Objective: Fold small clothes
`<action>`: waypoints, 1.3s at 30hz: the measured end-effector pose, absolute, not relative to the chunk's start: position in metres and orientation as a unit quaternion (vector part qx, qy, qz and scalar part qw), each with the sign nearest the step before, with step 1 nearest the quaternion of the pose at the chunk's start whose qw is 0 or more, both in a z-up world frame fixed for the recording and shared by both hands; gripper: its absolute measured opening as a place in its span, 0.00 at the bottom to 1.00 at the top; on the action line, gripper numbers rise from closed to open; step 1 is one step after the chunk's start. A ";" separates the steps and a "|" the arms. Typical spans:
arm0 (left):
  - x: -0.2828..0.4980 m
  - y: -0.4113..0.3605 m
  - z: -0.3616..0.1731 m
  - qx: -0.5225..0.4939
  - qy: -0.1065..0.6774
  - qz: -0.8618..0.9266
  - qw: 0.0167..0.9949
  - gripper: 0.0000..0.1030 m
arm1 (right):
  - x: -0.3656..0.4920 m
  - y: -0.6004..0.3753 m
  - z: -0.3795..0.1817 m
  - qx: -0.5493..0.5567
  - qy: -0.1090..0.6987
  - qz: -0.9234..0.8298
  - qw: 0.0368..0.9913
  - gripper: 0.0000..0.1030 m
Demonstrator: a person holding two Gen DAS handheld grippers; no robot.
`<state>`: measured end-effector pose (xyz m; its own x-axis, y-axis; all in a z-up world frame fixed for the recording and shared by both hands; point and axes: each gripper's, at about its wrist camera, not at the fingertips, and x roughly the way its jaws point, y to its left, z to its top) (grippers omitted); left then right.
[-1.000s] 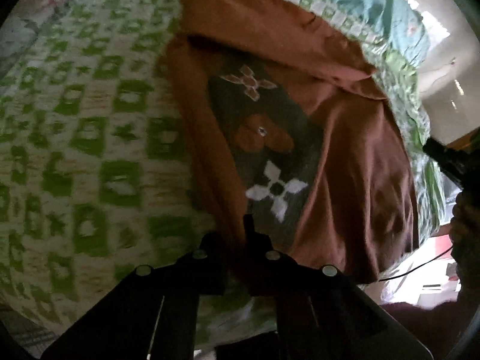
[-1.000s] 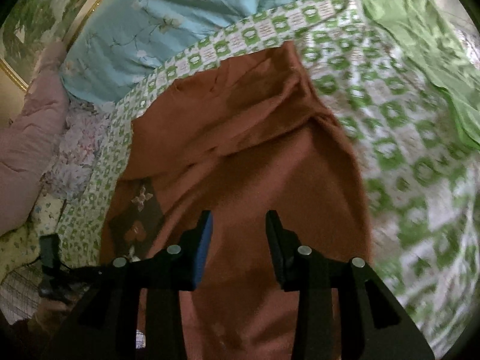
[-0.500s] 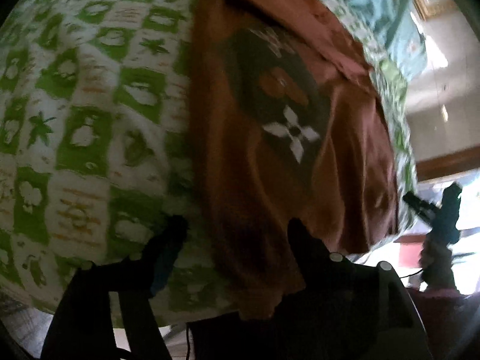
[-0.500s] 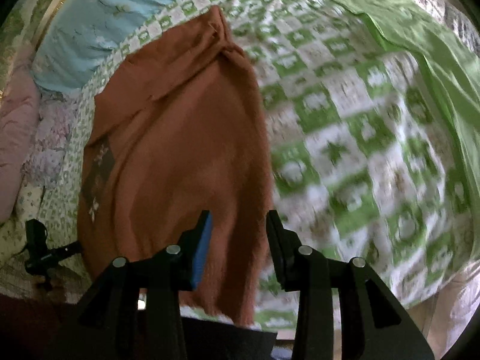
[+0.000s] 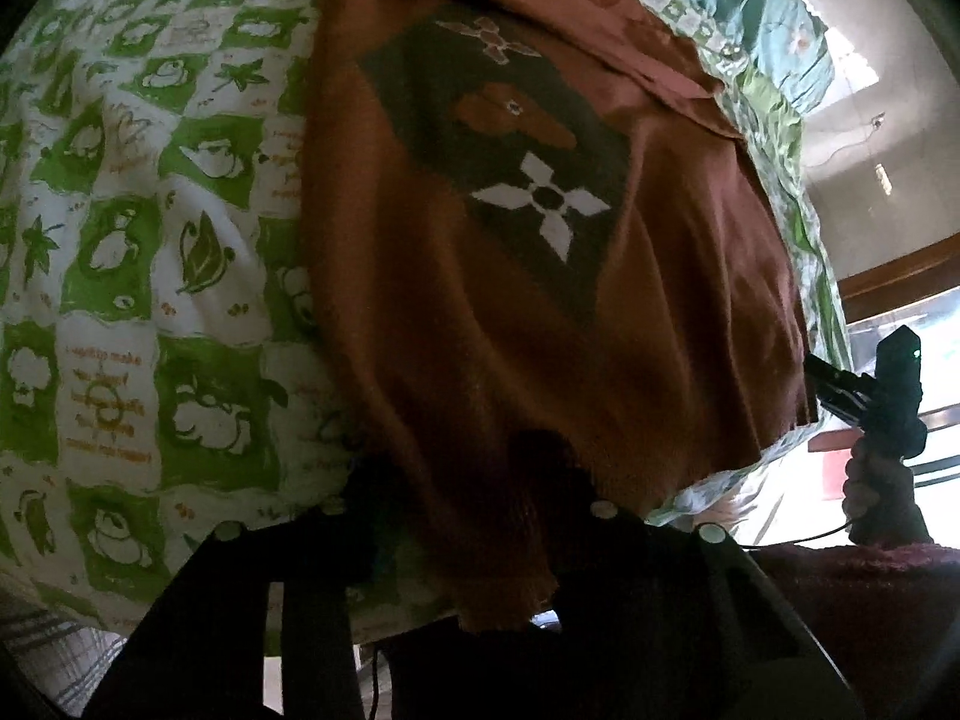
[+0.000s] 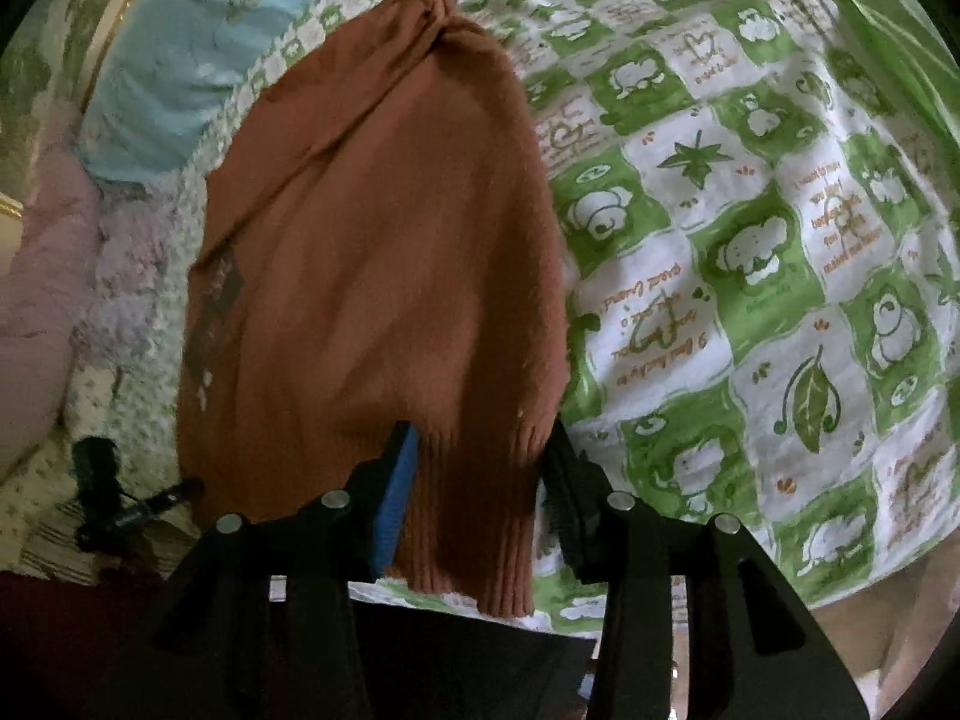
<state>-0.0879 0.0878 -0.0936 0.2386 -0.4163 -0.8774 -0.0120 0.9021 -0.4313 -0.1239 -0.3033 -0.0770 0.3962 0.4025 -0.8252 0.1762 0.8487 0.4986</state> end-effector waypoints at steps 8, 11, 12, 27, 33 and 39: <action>-0.094 0.084 -0.078 -0.167 0.573 -0.169 0.784 0.06 | -0.128 -0.297 -0.066 0.224 0.551 0.078 0.800 0.06; -0.097 0.099 -0.073 -0.199 0.559 -0.178 0.785 0.05 | -0.132 -0.307 -0.061 0.246 0.536 0.080 0.804 0.06; -0.097 0.102 -0.072 -0.204 0.556 -0.179 0.786 0.05 | -0.134 -0.310 -0.059 0.258 0.530 0.081 0.804 0.06; -0.049 0.125 -0.012 -0.245 0.481 -0.190 0.820 0.05 | -0.107 -0.322 0.003 0.333 0.430 0.119 0.831 0.06; 0.015 0.141 0.018 -0.263 0.428 -0.172 0.847 0.05 | -0.045 -0.318 0.037 0.318 0.386 0.133 0.855 0.06; 0.092 0.145 0.033 -0.263 0.389 -0.143 0.871 0.04 | 0.038 -0.324 0.047 0.308 0.359 0.113 0.874 0.06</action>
